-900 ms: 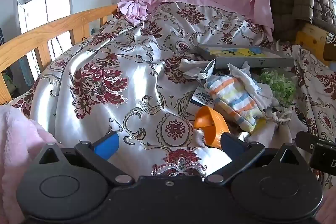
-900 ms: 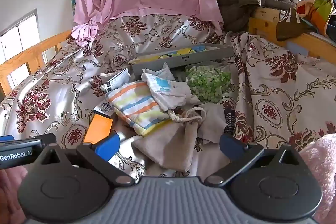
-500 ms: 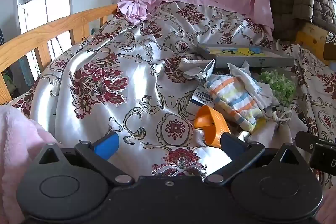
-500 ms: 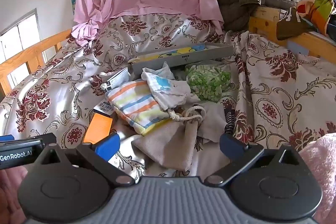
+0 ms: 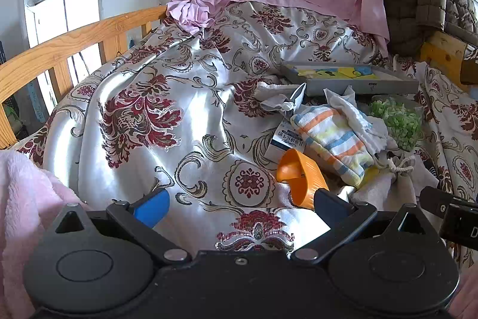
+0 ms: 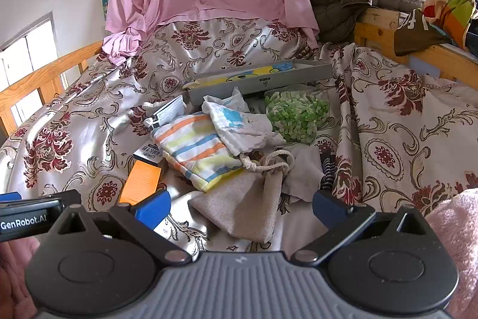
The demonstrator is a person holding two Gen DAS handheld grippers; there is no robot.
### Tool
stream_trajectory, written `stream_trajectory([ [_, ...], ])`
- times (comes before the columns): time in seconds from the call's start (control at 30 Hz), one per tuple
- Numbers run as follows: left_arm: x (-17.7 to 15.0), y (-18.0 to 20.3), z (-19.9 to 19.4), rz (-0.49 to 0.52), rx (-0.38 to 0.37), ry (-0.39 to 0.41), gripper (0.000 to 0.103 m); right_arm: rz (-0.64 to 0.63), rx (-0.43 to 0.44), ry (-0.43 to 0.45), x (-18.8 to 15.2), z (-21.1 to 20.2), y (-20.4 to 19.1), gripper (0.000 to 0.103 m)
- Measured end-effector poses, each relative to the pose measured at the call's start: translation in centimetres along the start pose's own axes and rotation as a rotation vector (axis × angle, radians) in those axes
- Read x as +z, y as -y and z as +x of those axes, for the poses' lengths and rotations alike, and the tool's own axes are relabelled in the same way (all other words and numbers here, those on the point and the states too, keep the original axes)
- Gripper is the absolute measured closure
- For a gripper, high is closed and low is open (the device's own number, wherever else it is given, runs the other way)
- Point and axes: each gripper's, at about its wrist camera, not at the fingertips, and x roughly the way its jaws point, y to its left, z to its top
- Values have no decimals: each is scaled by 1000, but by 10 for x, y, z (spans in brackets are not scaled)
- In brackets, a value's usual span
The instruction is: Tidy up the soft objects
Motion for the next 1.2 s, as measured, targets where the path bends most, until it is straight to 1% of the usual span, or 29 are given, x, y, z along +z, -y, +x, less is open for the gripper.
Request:
stream_trajectory([
  [1.2, 0, 0, 0, 0, 0, -2, 1, 3, 2, -4, -2, 3, 1, 0],
])
